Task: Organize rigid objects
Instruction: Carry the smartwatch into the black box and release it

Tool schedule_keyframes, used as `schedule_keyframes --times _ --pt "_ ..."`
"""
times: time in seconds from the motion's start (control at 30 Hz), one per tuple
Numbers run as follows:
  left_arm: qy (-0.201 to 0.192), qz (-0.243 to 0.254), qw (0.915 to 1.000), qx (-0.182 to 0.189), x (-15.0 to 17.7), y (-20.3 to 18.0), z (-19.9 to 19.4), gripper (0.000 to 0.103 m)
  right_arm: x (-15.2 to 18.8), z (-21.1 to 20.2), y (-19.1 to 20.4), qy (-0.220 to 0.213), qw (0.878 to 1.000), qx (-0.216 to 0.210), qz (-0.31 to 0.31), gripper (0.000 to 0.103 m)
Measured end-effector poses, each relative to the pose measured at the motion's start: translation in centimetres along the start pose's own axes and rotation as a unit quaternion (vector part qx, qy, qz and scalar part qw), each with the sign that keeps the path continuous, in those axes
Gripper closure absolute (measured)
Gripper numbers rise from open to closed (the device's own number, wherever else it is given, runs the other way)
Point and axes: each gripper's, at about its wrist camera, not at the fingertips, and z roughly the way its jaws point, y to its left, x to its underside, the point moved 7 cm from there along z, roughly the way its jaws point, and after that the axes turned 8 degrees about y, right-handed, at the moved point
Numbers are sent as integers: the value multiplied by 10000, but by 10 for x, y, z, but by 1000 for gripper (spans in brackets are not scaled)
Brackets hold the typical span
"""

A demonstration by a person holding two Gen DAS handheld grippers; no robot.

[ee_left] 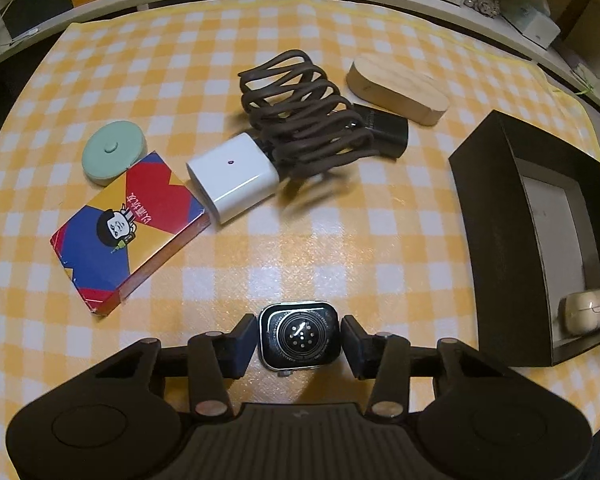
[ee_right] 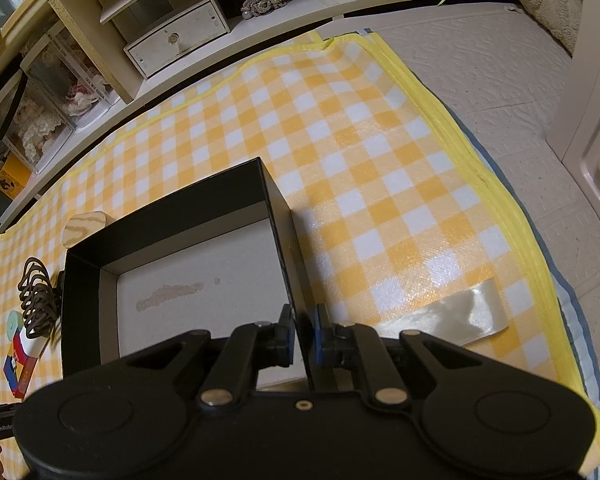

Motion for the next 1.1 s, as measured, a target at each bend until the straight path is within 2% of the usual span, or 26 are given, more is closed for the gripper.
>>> schedule_keyframes --times 0.13,0.33,0.57,0.77,0.93,1.1 --pt "-117 -39 9998 142 -4 -1 -3 56 0 0 0 1 10000 11 -10 93" --pt "-669 100 9966 469 -16 -17 -41 56 1 0 -1 3 10000 26 -35 93" --pt "-1063 476 9871 1099 -30 -73 -74 56 2 0 -1 0 10000 34 -39 93" --pt "-1010 756 9792 1589 -40 -141 -66 56 3 -2 -3 -10 10000 13 -51 93" --pt "-730 650 9759 1950 -48 -187 -39 56 2 -2 -1 -11 10000 -15 -35 93" --pt "-381 398 9740 2199 -47 -209 -6 56 1 -2 0 -14 10000 -28 -32 93"
